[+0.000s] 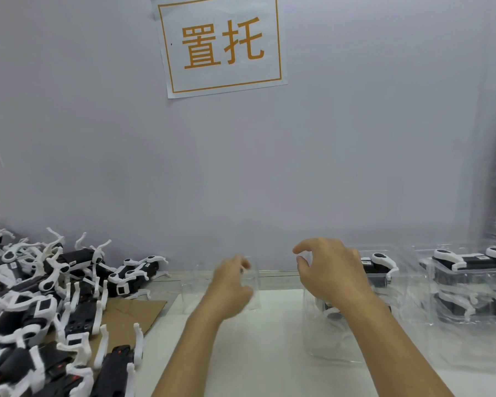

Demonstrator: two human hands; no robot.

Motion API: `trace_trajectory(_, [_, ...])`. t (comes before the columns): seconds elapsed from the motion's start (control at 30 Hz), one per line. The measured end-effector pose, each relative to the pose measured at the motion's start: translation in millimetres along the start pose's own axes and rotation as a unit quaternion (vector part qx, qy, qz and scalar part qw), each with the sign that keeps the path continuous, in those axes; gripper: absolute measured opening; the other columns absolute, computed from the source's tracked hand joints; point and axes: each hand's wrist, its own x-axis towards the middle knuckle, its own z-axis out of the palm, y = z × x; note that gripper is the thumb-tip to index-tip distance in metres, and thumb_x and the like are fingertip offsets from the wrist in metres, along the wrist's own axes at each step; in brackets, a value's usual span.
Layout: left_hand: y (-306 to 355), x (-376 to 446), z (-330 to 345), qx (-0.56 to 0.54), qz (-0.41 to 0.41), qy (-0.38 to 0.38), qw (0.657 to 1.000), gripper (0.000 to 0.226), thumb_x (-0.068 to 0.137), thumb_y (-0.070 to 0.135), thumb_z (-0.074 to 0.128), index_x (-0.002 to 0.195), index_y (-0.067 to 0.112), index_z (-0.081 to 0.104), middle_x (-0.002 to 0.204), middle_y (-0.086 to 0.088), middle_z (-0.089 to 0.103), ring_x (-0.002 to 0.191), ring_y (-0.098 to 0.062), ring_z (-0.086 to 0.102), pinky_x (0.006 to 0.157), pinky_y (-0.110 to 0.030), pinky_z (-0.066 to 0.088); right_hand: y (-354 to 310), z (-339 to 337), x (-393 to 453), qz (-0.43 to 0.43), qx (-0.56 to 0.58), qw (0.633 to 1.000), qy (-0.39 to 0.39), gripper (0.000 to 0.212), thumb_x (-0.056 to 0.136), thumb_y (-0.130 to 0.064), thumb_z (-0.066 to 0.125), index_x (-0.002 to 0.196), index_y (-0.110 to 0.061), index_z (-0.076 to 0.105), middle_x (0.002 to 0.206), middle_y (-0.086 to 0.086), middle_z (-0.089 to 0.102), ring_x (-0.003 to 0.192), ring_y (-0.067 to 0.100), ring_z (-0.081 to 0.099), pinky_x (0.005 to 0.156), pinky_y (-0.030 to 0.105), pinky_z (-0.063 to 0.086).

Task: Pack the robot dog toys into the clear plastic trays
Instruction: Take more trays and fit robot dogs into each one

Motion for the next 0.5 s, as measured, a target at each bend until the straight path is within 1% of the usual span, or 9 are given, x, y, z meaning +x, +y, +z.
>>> trace_trajectory(0.03, [-7.1,2.3,-1.5,0.035,-0.017,0.058,0.998,0.048,0.089,0.008,0.055,0.132,0.026,0.045,0.139,0.002,0.043,0.126,-0.017,0.041,0.102,-0.032,0.038,-0.4,-0.2,0.2,-0.001,0.001,1.0,0.001,0.028,0.098,-0.031,0.047,0.12,-0.037,0.063,0.116,-0.014,0.067,0.119,0.014,0.055,0.1,0.038,0.034])
trace_trajectory(0.07, [-13.9,2.9,-1.1,0.069,-0.041,0.087,0.993,0.054,0.091,0.011,0.053,0.141,0.026,0.038,0.146,0.005,0.038,0.137,-0.018,0.032,0.108,-0.038,0.031,-1.4,-0.4,0.4,-0.002,0.002,1.0,0.002,0.029,0.098,-0.031,0.047,0.121,-0.037,0.063,0.115,-0.014,0.067,0.118,0.015,0.055,0.1,0.038,0.034])
trace_trajectory(0.13, [-26.0,0.0,5.9,0.117,-0.083,0.061,0.988,0.055,0.096,0.02,0.053,0.147,0.03,0.032,0.15,0.01,0.034,0.142,-0.015,0.026,0.11,-0.043,0.024,-3.4,0.1,0.1,-0.006,0.006,1.0,0.008,0.03,0.098,-0.031,0.046,0.121,-0.037,0.063,0.115,-0.014,0.067,0.117,0.015,0.055,0.099,0.039,0.035])
trace_trajectory(0.2, [-33.1,-4.2,15.7,0.14,-0.088,0.047,0.985,0.044,0.095,0.027,0.059,0.136,0.035,0.044,0.138,0.014,0.043,0.135,-0.012,0.031,0.104,-0.041,0.024,-6.0,1.8,-1.0,-0.015,0.014,1.0,0.022,0.03,0.098,-0.029,0.046,0.121,-0.036,0.063,0.118,-0.015,0.066,0.119,0.016,0.053,0.098,0.038,0.033])
trace_trajectory(0.27, [-31.2,-6.6,18.1,0.131,-0.069,0.1,0.984,0.026,0.092,0.025,0.064,0.112,0.038,0.056,0.116,0.017,0.05,0.122,-0.01,0.039,0.091,-0.035,0.022,-10.1,3.6,-2.8,-0.029,0.027,0.998,0.042,0.03,0.098,-0.027,0.047,0.121,-0.036,0.064,0.12,-0.015,0.065,0.121,0.014,0.049,0.093,0.034,0.027])
trace_trajectory(0.33, [-22.1,-7.7,14.1,0.107,-0.056,0.14,0.983,0.017,0.089,0.02,0.068,0.091,0.034,0.059,0.092,0.015,0.051,0.103,-0.009,0.047,0.081,-0.033,0.018,-15.8,5.4,-4.2,-0.052,0.038,0.996,0.063,0.031,0.097,-0.024,0.048,0.122,-0.035,0.063,0.12,-0.016,0.063,0.124,0.011,0.042,0.089,0.03,0.019])
trace_trajectory(0.4, [-12.9,-8.1,10.0,0.102,-0.025,0.166,0.981,0.019,0.089,0.016,0.066,0.084,0.031,0.057,0.083,0.012,0.051,0.089,-0.008,0.049,0.076,-0.032,0.017,-23.2,7.5,-5.6,-0.08,0.056,0.992,0.076,0.033,0.096,-0.021,0.05,0.123,-0.034,0.062,0.12,-0.017,0.062,0.125,0.009,0.039,0.091,0.029,0.018])
trace_trajectory(0.47, [-1.0,-10.1,5.4,0.104,0.033,0.192,0.975,0.017,0.091,0.014,0.063,0.085,0.029,0.055,0.085,0.01,0.054,0.086,-0.01,0.052,0.077,-0.029,0.022,-30.0,10.2,-7.4,-0.102,0.082,0.988,0.083,0.034,0.096,-0.021,0.05,0.127,-0.033,0.06,0.124,-0.016,0.06,0.124,0.009,0.04,0.093,0.029,0.02])
trace_trajectory(0.5, [5.9,-12.0,3.3,0.109,0.068,0.2,0.971,0.015,0.092,0.013,0.062,0.087,0.026,0.057,0.086,0.009,0.056,0.086,-0.012,0.054,0.078,-0.027,0.028,-32.7,12.3,-8.0,-0.109,0.098,0.986,0.085,0.035,0.097,-0.022,0.05,0.13,-0.031,0.057,0.127,-0.014,0.058,0.125,0.009,0.041,0.095,0.029,0.021])
